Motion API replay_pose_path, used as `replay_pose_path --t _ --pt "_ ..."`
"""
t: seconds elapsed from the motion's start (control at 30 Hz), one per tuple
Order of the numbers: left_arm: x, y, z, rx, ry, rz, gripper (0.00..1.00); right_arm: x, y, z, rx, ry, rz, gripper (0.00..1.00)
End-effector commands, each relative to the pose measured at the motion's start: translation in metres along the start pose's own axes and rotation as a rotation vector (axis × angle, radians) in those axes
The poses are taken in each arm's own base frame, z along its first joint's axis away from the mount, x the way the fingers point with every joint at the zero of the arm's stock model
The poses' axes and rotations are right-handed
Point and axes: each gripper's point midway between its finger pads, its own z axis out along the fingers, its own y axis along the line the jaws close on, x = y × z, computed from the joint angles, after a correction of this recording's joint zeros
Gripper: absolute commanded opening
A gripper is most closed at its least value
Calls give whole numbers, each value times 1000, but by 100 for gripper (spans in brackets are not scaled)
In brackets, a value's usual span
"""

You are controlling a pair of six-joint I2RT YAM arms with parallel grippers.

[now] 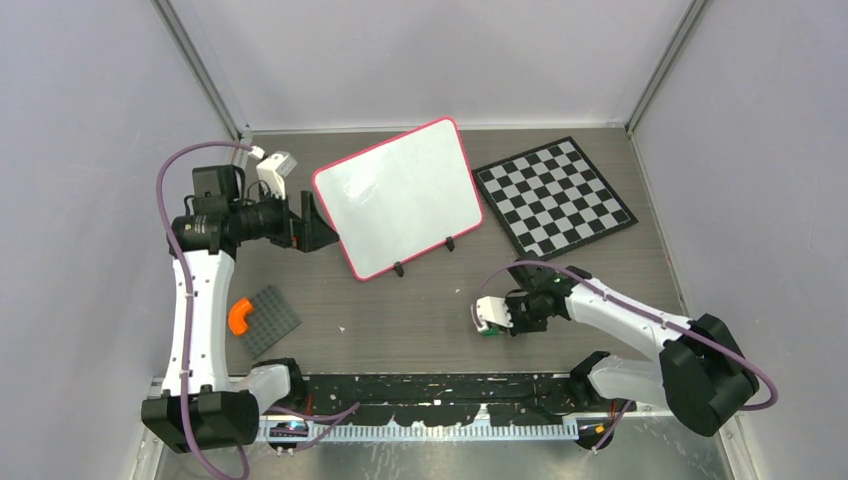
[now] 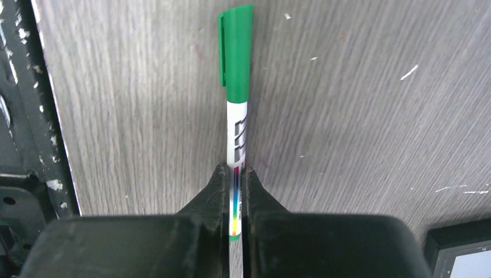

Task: Write a sentence on the whiteboard
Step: Open the whiteboard marker at the center of the board.

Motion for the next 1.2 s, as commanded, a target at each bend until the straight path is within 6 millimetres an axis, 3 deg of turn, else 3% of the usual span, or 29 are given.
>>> replay_pose_path --t 0.0,0.27,0.5,0.67,0.87,1.0,1.17 --pt "-3 -7 -6 0 -20 52 100 -10 -10 -1 9 -19 77 1" --pt "1 -23 -5 81 -18 164 100 -89 -24 -74 -14 -246 380 0" --pt "40 -78 26 281 58 589 97 -132 -13 -112 -217 -346 626 0" --pt "61 -106 52 362 69 897 88 -149 -12 -130 -304 -430 745 0" --pt "87 -150 82 474 51 1336 77 -159 -2 -135 -396 -449 811 0" --pt "79 -174 110 411 -41 1496 67 -153 4 -129 -414 -427 820 0" --pt "88 -198 133 442 -87 1638 62 -159 4 -132 -433 -447 835 0"
